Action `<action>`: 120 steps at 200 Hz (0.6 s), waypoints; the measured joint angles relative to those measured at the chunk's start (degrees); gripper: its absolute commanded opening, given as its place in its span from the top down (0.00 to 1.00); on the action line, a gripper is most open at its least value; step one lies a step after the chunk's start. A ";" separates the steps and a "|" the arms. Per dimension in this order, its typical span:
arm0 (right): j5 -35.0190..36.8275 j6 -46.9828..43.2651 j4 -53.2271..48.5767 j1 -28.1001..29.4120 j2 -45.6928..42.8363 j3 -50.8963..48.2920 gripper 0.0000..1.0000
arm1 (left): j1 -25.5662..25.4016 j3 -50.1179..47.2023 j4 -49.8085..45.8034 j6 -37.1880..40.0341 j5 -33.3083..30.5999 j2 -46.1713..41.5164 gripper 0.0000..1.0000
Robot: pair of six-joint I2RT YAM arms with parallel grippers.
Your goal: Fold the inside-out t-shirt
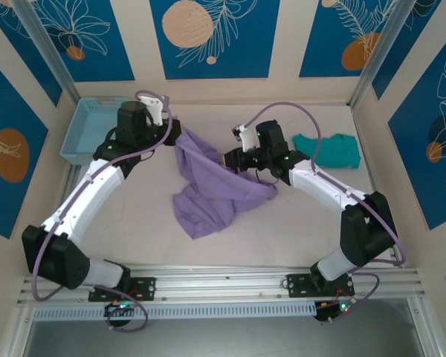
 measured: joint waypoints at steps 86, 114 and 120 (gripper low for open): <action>-5.33 2.01 2.36 -7.72 -7.13 3.85 1.00 | 4.55 -10.16 2.05 -2.40 -3.85 -0.37 1.00; -7.02 3.34 5.07 -9.97 -10.62 2.60 1.00 | 7.87 -21.84 5.51 -6.40 -9.51 -2.32 1.00; -7.37 3.41 5.55 -9.97 -10.93 2.05 1.00 | 8.31 -24.11 6.08 -7.10 -10.62 -2.34 1.00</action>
